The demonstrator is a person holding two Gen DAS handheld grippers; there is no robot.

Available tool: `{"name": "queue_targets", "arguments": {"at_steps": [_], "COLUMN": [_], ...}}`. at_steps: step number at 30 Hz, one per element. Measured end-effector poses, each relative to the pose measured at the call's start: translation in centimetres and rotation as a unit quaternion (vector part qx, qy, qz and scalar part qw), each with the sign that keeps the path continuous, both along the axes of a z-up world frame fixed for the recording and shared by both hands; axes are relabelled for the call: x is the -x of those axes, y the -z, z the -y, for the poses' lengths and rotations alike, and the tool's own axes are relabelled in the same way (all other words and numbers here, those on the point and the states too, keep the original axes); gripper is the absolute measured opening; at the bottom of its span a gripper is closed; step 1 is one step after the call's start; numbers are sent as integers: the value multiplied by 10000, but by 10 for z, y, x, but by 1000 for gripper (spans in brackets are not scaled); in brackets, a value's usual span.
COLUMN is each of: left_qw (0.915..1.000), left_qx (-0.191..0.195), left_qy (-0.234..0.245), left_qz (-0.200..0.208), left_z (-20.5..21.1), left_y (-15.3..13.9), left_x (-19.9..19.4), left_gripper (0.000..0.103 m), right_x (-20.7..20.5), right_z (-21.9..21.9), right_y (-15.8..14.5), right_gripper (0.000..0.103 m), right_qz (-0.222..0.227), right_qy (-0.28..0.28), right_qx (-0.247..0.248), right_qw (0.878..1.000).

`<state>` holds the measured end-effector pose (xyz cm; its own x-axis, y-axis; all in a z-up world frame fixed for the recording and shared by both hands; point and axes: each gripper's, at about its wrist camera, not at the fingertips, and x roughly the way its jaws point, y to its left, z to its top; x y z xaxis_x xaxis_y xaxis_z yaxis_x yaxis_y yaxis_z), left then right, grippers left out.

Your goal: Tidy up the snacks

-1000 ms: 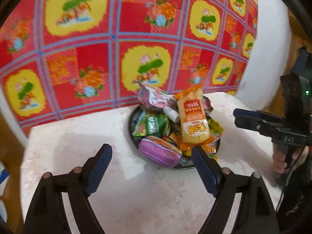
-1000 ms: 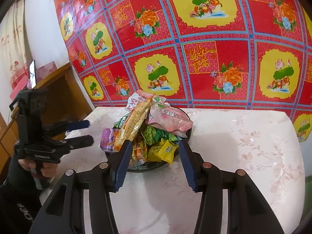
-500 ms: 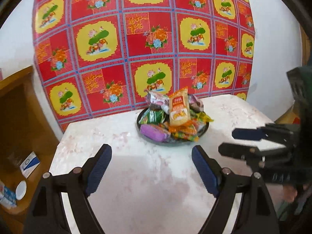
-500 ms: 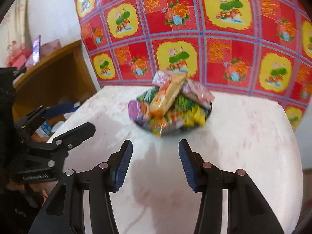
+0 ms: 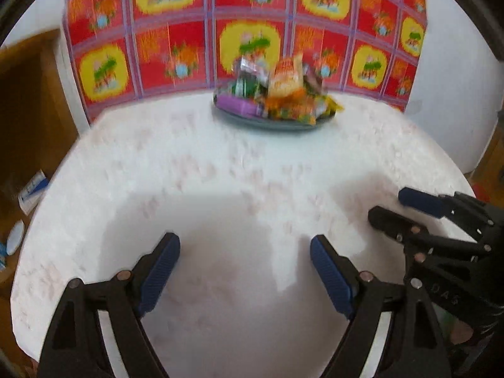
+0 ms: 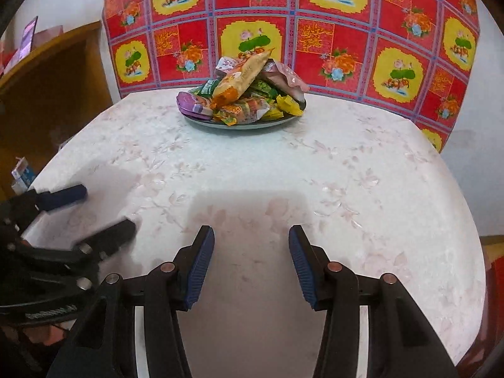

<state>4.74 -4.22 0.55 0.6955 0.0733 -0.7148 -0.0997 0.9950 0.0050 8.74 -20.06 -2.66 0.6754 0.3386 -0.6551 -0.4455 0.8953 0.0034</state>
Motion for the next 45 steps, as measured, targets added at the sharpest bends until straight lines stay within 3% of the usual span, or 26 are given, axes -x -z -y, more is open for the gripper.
{"name": "queue_targets", "arguments": {"at_steps": [5,17,45], "left_qw": [10000,9992,9988], "left_qx": [-2,-34,-48], "left_qy": [37,118,138], "left_qz": [71,388,464], "left_z": [2,1,1], "left_y": [4,7,9], "left_x": [1,5,7], "left_gripper": [95,97,98], "right_x": [-1,4,4], "right_z": [3,2,4], "right_y": [3,8,9], "right_gripper": [66,66,66], "right_qz": [171,558,558], "right_qy": [245,380,397], "right_qx": [-19,-95,-163], "right_qw": [9996,9977,9975]}}
